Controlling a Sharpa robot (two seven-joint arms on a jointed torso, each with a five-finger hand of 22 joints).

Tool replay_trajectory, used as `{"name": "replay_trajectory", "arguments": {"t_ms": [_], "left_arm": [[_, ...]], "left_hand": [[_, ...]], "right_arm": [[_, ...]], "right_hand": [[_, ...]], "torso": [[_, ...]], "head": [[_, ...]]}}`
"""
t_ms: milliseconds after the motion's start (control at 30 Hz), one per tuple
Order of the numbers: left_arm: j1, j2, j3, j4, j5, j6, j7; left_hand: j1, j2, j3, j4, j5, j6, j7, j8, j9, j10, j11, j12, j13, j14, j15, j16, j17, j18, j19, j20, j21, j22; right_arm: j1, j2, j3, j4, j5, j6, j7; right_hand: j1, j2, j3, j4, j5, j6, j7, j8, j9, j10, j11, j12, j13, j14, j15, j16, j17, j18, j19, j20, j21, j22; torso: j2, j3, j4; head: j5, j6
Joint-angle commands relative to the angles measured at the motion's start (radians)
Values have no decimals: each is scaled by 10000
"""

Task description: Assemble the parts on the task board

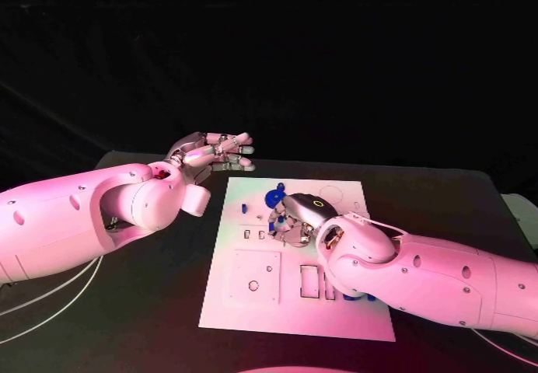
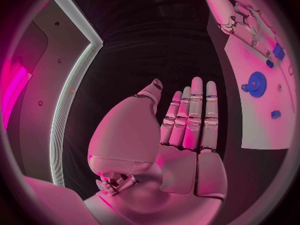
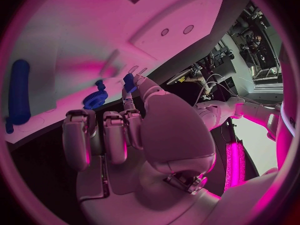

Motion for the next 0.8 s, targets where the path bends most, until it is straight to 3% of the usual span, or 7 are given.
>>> {"name": "replay_trajectory", "arguments": {"t_ms": [33, 800], "left_arm": [[6, 15, 5, 23, -14, 192, 34], [6, 9, 5, 30, -21, 202, 24]], "left_hand": [[10, 62, -48, -14, 14, 5, 32, -56, 14, -36, 17, -9, 13, -88, -8, 69, 15, 21, -79, -10, 48, -9], [10, 62, -48, -14, 14, 5, 32, -56, 14, -36, 17, -9, 13, -88, -8, 69, 15, 21, -79, -10, 48, -9]], "right_arm": [[-24, 45, -2, -42, -247, 261, -130], [-128, 251, -37, -241, -386, 392, -143]], "right_hand": [[-127, -1, 40, 17, -48, 92, 1, 66, 14, 2, -25, 10, 1249, 997, -49, -28, 2448, -109, 449, -60, -53, 2031], [-236, -87, 18, 38, -119, 73, 6, 73, 19, -17, -21, -10, 1228, 993, -47, -37, 2432, -97, 423, -58, -95, 2009]], "torso": [[-1, -3, -2], [-4, 4, -4]], "head": [[7, -33], [41, -131]]}}
